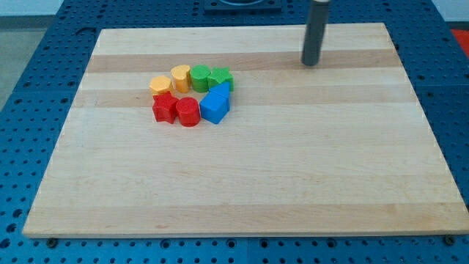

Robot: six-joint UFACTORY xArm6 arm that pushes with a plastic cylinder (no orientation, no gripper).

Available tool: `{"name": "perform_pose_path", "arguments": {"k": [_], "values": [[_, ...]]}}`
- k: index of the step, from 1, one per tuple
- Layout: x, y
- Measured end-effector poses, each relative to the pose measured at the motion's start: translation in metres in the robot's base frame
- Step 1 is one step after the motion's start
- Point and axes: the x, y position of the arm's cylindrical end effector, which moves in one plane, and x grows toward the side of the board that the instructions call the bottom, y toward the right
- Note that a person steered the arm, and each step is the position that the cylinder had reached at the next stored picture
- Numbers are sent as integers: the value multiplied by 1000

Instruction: Push blue triangle along with blue cube down towards bottom

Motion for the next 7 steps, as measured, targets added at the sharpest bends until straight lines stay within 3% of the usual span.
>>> {"name": "perform_pose_path", "arguments": {"k": [1,4,7], "values": [[20,7],[20,-52],[24,-61]]}}
